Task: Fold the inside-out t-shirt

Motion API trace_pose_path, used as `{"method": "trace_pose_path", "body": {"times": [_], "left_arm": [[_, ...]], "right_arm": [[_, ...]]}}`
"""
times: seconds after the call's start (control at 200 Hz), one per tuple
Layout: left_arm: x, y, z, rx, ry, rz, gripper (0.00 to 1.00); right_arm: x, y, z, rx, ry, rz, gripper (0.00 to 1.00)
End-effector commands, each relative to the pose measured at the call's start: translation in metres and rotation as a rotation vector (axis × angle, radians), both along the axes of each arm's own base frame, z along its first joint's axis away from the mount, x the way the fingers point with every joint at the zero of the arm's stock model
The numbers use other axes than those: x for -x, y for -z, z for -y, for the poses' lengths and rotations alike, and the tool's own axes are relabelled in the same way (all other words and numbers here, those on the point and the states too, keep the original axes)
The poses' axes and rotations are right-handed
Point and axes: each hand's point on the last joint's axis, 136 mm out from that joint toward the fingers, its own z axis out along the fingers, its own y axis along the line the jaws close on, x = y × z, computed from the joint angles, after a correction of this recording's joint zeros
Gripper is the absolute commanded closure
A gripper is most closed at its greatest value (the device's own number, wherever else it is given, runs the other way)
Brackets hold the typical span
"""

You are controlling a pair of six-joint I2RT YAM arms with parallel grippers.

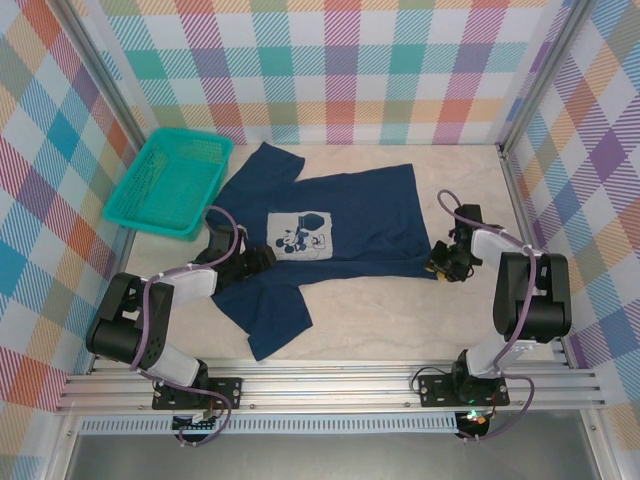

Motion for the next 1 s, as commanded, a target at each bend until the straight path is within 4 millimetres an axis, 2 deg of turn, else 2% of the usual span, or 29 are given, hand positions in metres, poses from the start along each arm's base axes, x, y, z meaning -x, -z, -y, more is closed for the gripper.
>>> {"method": "trace_pose_path", "body": {"times": [0.0, 0.06, 0.12, 0.335, 0.52, 0.63, 0.78, 0.995], "left_arm": [[0.046, 0.04, -0.007, -0.043, 0.011, -0.206, 0.29], [0.046, 0.039, -0.007, -0.042, 0.01, -0.207, 0.29], [0.045, 0.038, -0.007, -0.042, 0.012, -0.206, 0.29], [0.045, 0.033, -0.007, -0.044, 0.012, -0.194, 0.29], [0.044, 0.031, -0.006, -0.043, 0.015, -0.194, 0.29], [0.044, 0.029, -0.006, -0.046, 0.013, -0.189, 0.29], [0.044, 0.028, -0.006, -0.048, 0.017, -0.187, 0.29], [0.045, 0.024, -0.005, -0.048, 0.018, -0.184, 0.29]], "right_arm": [[0.005, 0.008, 0.001, 0.016, -0.012, -0.034, 0.8], [0.005, 0.007, 0.001, 0.02, -0.013, -0.027, 0.85], [0.004, 0.004, 0.003, 0.029, -0.016, -0.023, 0.86], [-0.001, -0.002, 0.011, 0.086, -0.038, -0.007, 0.71], [-0.006, -0.005, 0.012, 0.127, -0.073, 0.001, 0.66], [-0.003, 0.0, 0.011, 0.138, -0.095, -0.018, 0.65], [-0.006, 0.005, 0.004, 0.122, -0.124, -0.017, 0.74], [-0.003, -0.001, -0.001, 0.112, -0.152, -0.007, 0.96]]}}
